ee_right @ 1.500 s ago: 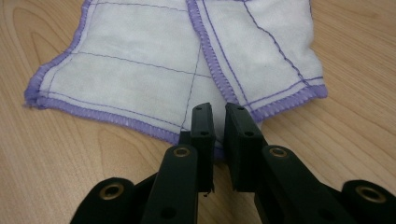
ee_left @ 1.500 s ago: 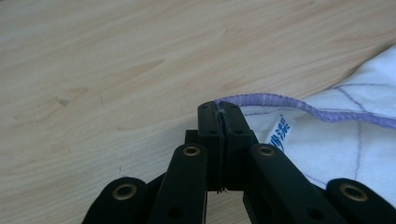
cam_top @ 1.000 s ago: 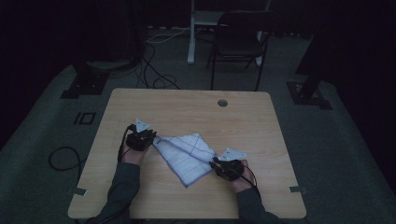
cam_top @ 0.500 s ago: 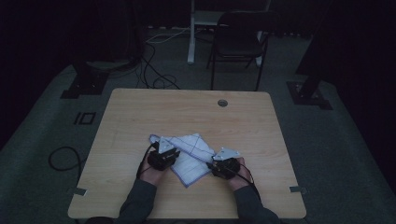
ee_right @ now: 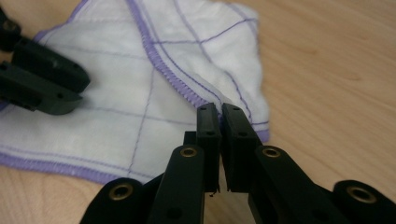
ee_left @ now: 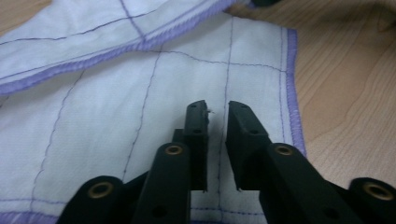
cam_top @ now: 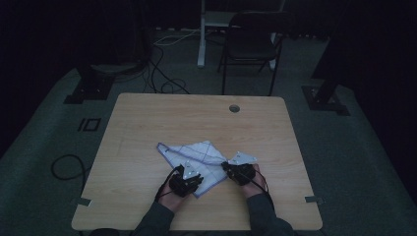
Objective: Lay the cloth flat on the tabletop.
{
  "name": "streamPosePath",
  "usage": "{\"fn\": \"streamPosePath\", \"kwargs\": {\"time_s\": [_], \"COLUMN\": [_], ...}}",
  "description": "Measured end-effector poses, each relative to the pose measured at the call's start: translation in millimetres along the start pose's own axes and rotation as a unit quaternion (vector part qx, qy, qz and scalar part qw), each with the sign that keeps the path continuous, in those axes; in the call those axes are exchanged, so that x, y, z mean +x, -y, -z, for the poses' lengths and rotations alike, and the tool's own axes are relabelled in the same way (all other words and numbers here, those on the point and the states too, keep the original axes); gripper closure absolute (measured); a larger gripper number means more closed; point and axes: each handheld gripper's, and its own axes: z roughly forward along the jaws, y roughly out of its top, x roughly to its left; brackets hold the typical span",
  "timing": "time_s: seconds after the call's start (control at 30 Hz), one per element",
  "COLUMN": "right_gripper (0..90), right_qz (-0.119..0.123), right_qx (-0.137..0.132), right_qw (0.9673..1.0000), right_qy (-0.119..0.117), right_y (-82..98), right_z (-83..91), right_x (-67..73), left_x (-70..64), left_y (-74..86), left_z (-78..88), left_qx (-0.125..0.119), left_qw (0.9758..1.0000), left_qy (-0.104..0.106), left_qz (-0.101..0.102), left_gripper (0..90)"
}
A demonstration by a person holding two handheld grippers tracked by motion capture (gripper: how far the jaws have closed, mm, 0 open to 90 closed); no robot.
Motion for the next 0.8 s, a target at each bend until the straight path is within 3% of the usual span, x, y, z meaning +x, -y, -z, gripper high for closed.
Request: {"fn": "streamPosePath", "kwargs": {"time_s": [0.47,0.8], "right_gripper": [88.0,88.2], "right_qz": [-0.014,-0.019], "right_qx": [-0.034,-0.043], "right_qw": [0.9985,0.9973], "right_qy": [0.040,0.056], "right_y": [-25.8,-35.2], "right_z": [15.9,23.2], "right_x": [-19.9,-30.6], "left_x": [13.8,27.6], "left_y": [10.4,17.8], "left_z": [14.7,27.2], "left_qx": [0.023,0.041], "left_qw": [0.9995,0.9986], "left_qy": [-0.014,-0.031], "left_qz": [-0.018,-0.017], "left_gripper": [85.6,89.5]}}
